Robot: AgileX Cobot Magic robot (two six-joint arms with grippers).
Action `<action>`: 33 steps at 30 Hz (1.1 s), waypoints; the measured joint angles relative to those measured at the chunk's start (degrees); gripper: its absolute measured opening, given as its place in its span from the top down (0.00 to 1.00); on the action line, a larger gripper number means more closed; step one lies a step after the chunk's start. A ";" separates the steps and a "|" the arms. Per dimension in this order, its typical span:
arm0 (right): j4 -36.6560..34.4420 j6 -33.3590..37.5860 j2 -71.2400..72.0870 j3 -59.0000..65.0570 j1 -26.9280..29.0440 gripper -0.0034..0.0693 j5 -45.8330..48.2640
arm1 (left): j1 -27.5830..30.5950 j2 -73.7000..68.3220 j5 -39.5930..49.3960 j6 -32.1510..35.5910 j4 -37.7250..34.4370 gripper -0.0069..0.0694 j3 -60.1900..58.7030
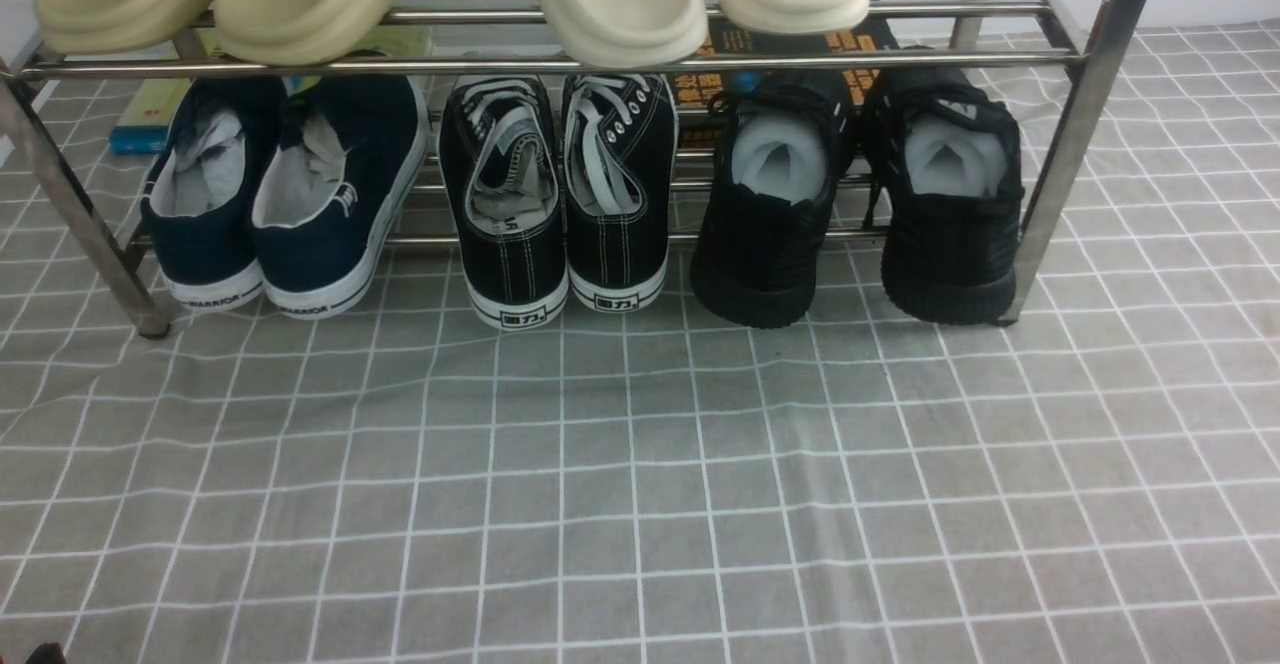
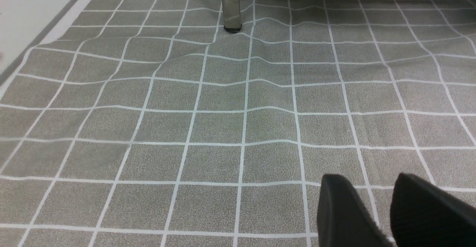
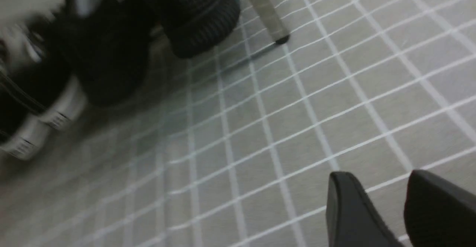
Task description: Take the shoes off the shelf with your hand from the grey coffee tablecloth.
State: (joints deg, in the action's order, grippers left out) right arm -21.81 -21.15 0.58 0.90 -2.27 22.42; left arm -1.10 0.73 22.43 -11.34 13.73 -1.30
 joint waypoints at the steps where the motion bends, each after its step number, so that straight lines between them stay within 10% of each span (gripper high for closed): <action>1: -0.64 -0.49 0.00 0.06 0.00 0.62 0.07 | 0.00 0.00 0.00 0.00 0.00 0.59 0.00; 10: -9.34 -3.84 0.00 -0.20 0.00 0.65 -2.55 | 0.00 0.00 0.00 0.00 0.00 0.59 0.00; 17: 10.28 5.11 -18.28 -21.93 0.00 0.97 10.92 | 0.00 0.00 0.00 0.00 0.05 0.59 0.00; 22: 21.27 2.77 -44.32 -34.85 -0.38 0.96 26.64 | 0.00 0.00 0.00 0.00 0.05 0.59 0.00; 33: 14.89 14.03 -77.81 -61.55 -18.51 0.86 31.53 | 0.00 0.00 0.00 0.00 0.11 0.59 0.00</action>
State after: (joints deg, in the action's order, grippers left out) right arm -6.92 -7.12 -77.23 -60.65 -20.78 53.95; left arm -1.10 0.73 22.43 -11.34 13.84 -1.30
